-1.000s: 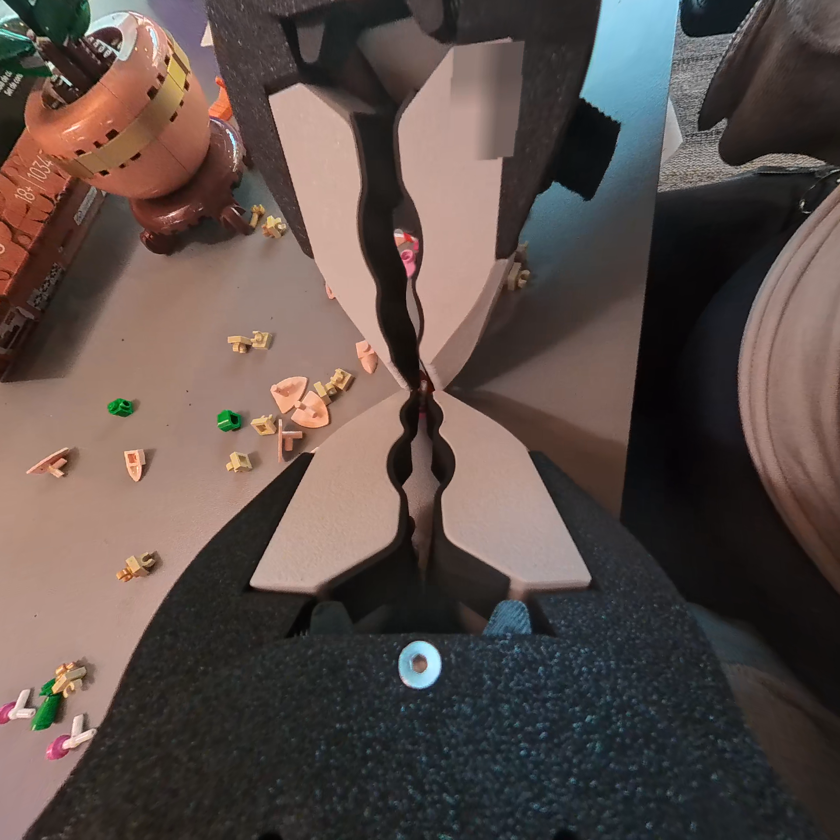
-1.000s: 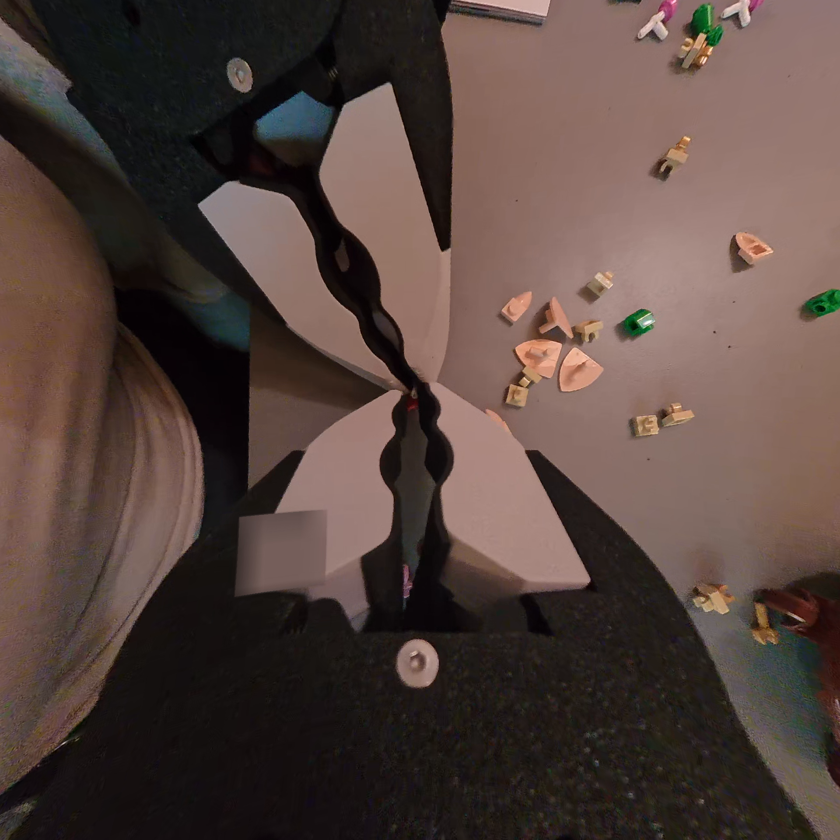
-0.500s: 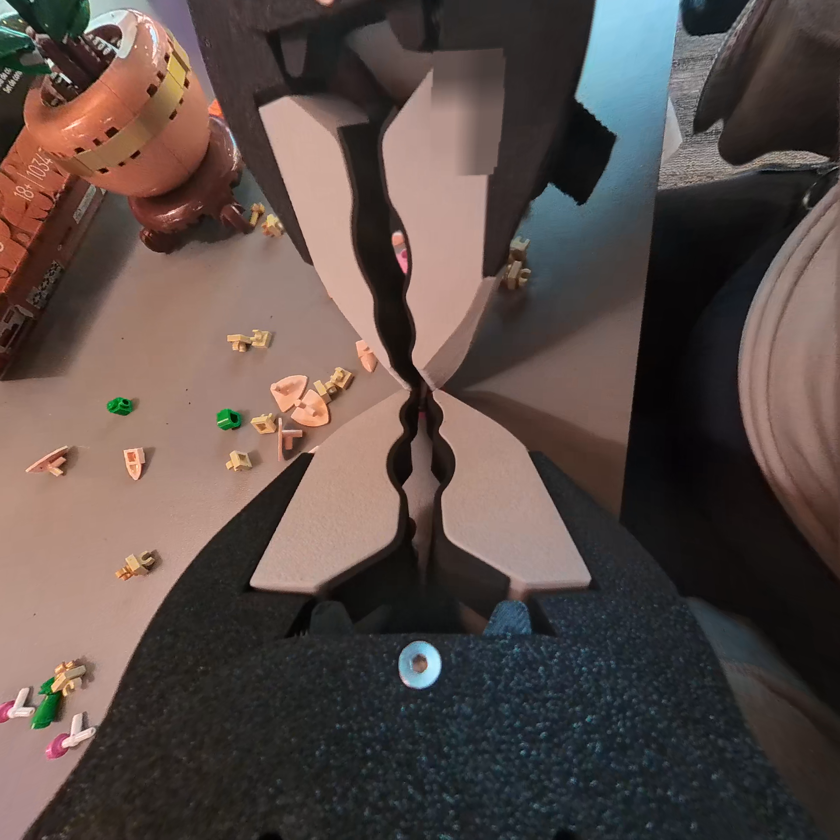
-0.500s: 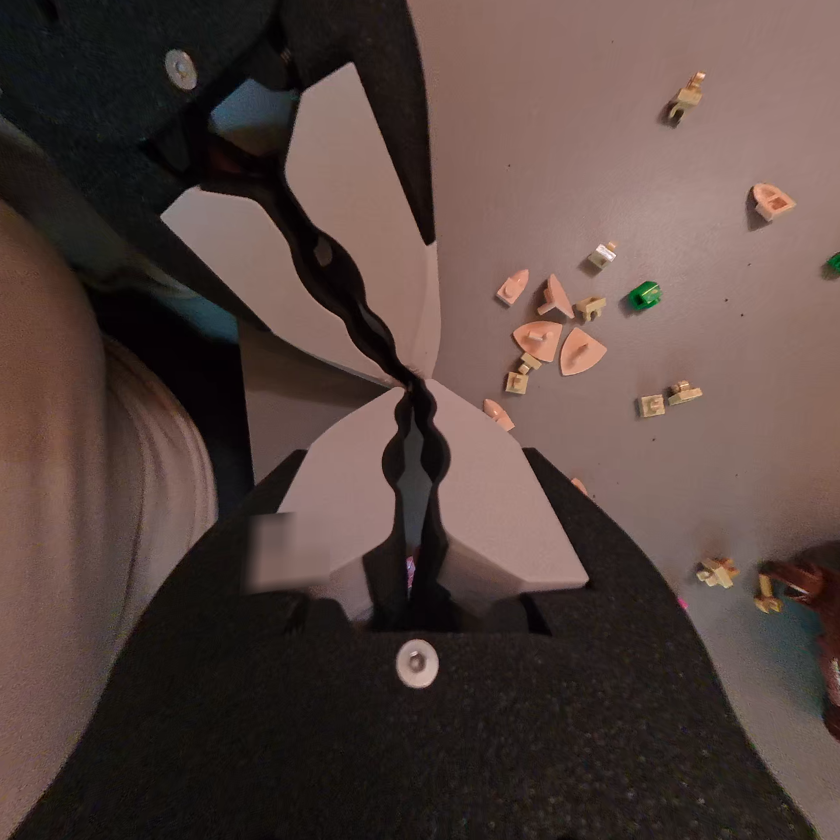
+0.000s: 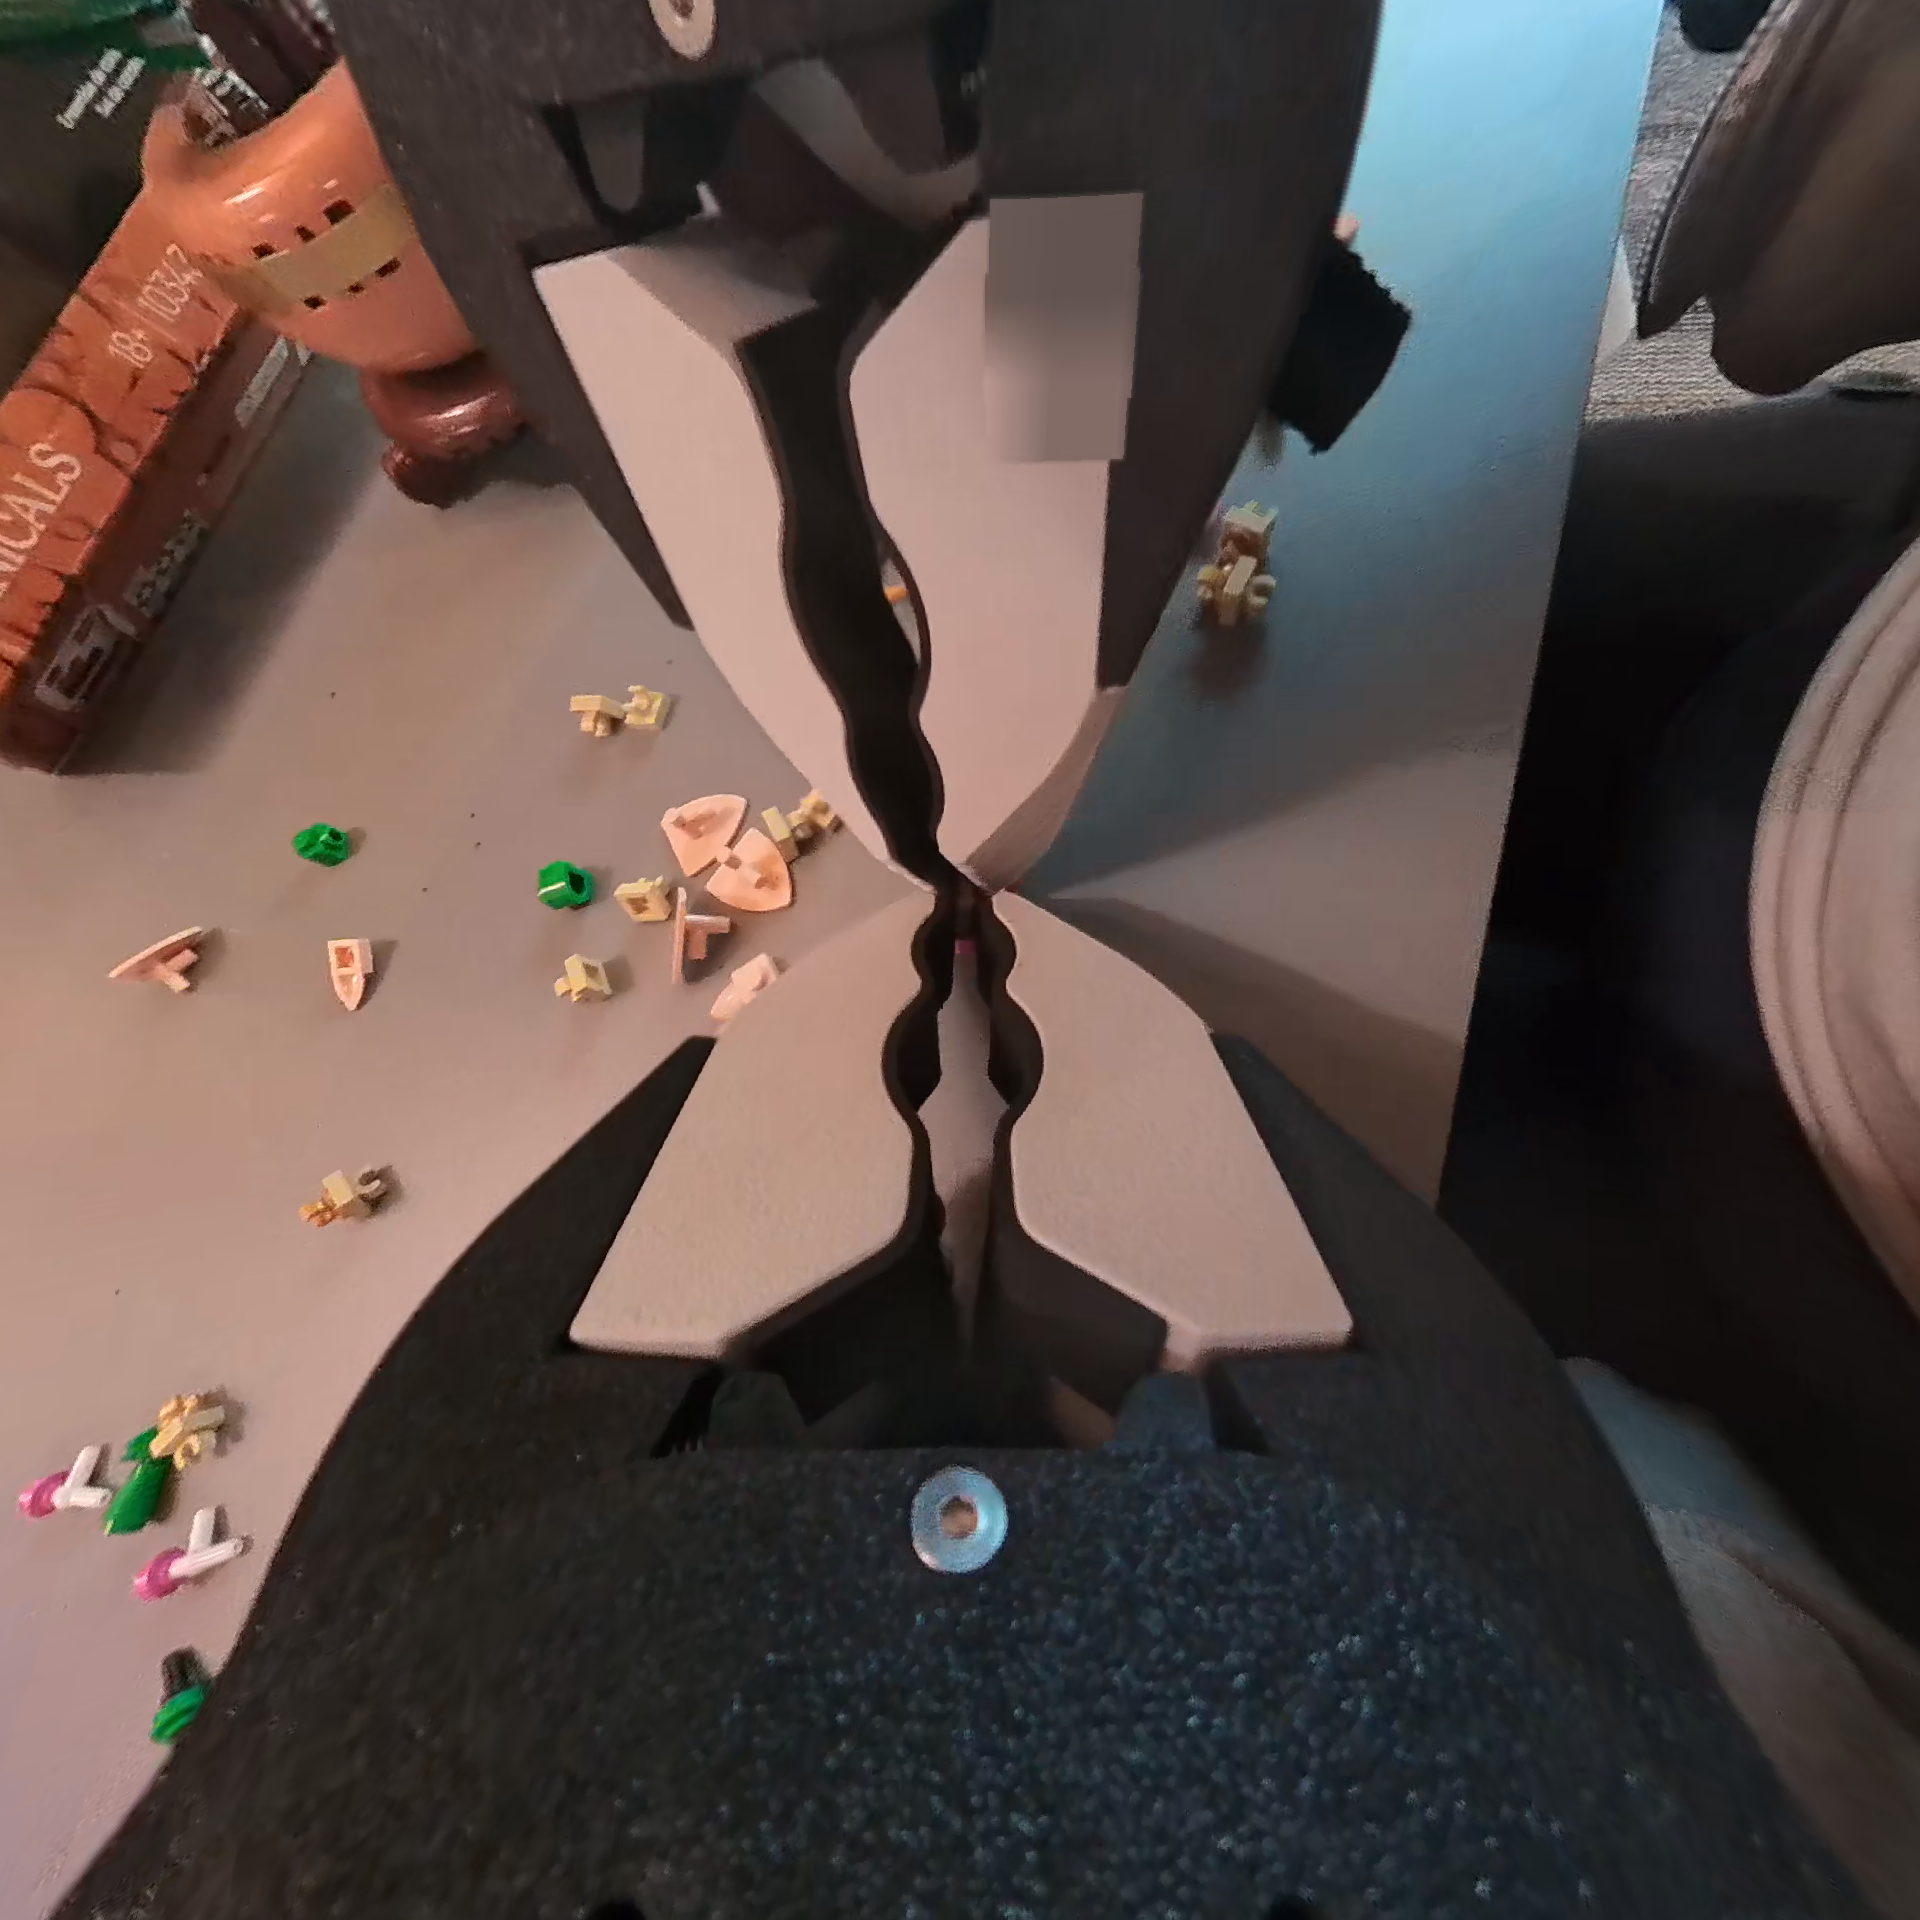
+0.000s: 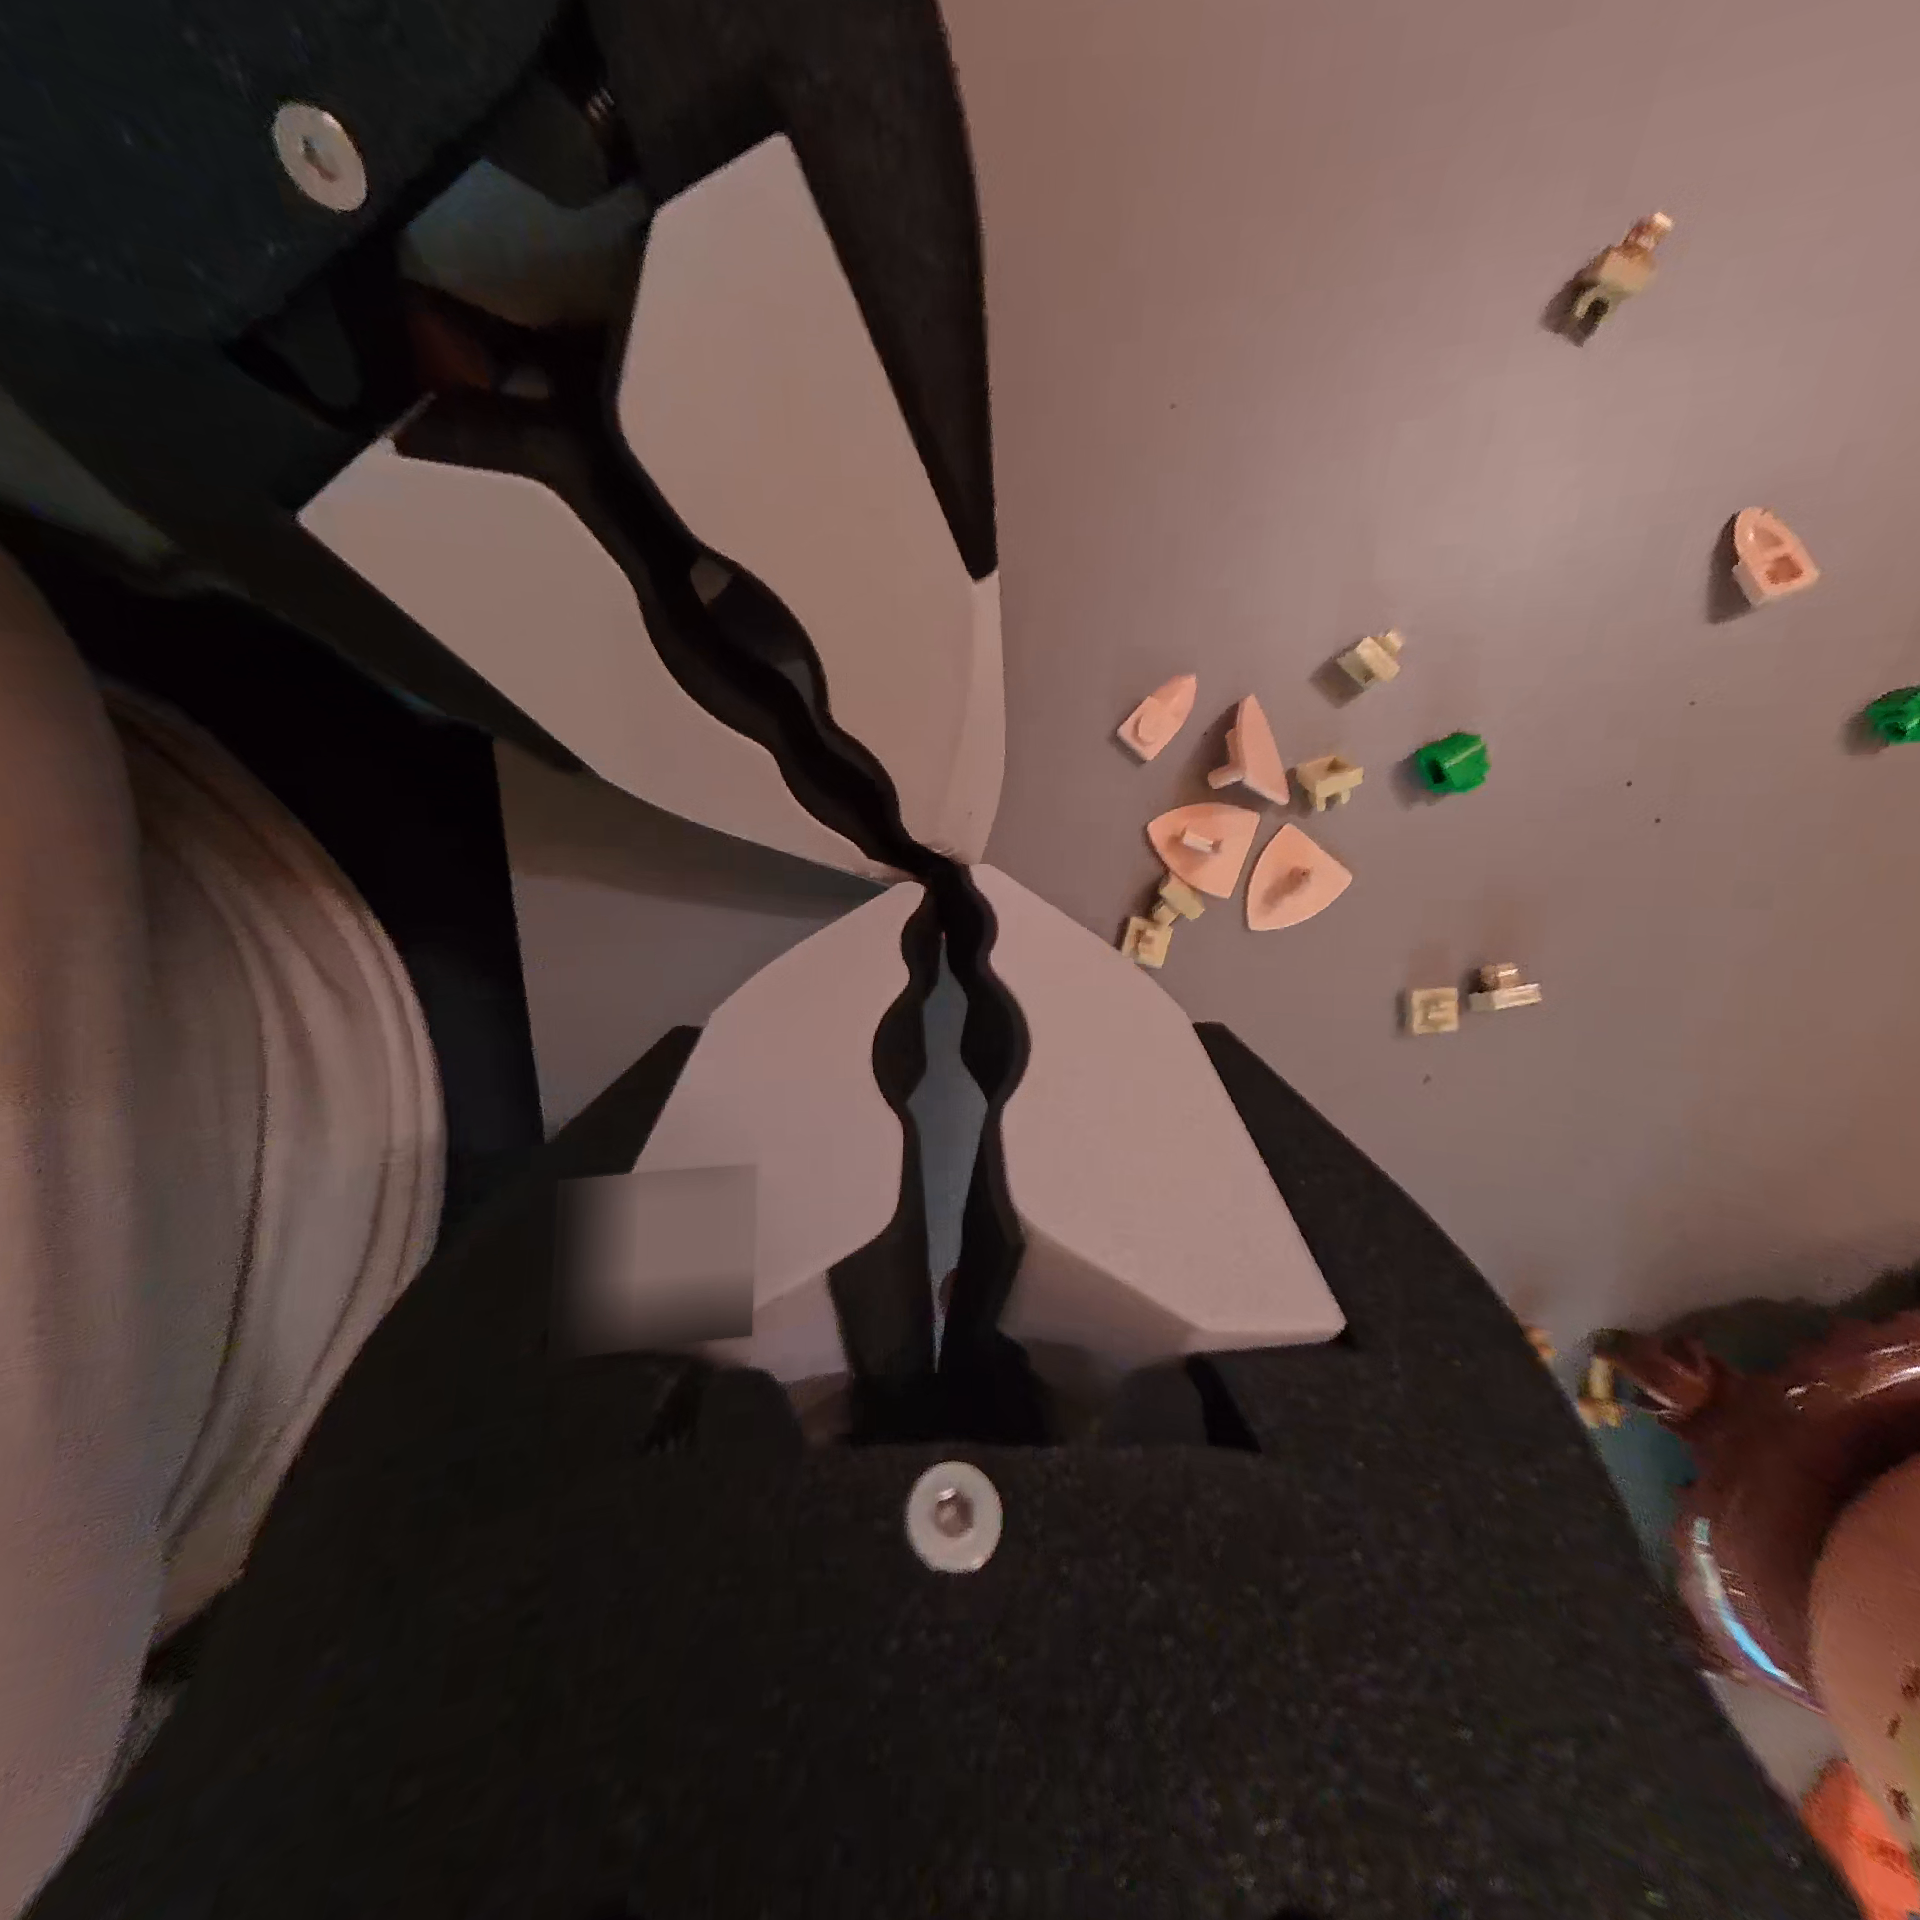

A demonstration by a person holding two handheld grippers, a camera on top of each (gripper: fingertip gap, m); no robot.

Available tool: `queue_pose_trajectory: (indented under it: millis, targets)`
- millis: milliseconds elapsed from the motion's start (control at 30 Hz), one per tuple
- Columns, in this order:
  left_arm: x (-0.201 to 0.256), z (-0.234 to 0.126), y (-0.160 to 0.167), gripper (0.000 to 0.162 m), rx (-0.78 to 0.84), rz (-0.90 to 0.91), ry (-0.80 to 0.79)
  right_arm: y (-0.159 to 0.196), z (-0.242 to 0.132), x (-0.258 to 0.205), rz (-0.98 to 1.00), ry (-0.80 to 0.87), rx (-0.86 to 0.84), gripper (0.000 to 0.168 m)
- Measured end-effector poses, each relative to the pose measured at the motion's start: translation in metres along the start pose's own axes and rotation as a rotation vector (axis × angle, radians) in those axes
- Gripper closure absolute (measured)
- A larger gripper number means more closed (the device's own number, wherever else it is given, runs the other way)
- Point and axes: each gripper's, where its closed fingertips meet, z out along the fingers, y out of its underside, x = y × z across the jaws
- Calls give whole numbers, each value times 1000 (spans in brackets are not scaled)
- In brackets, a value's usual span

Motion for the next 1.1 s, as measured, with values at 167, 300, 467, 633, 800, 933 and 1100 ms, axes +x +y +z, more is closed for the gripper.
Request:
queue_pose_trajectory:
  millis: [167,300,467,633,800,933,1100]
  targets:
    - [0,-1,0,158,1,-2,-3,-1,1,0,20,-44,49,166]
    - [0,-1,0,158,0,-32,26,-3,1,0,12,22,189,166]
    - [2,0,0,158,0,-19,28,-6,0,-2,135,14,413,167]
    - [1,0,1,157,-8,-60,46,-11,-4,1,151,10,434,168]
    - [0,1,1,157,-11,-80,57,-22,-15,2,107,-42,526,168]
    - [-1,1,2,157,-12,-80,54,-2,-24,14,7,17,376,168]
    - [-1,1,2,157,-13,-70,43,-2,-10,6,-39,-6,320,162]
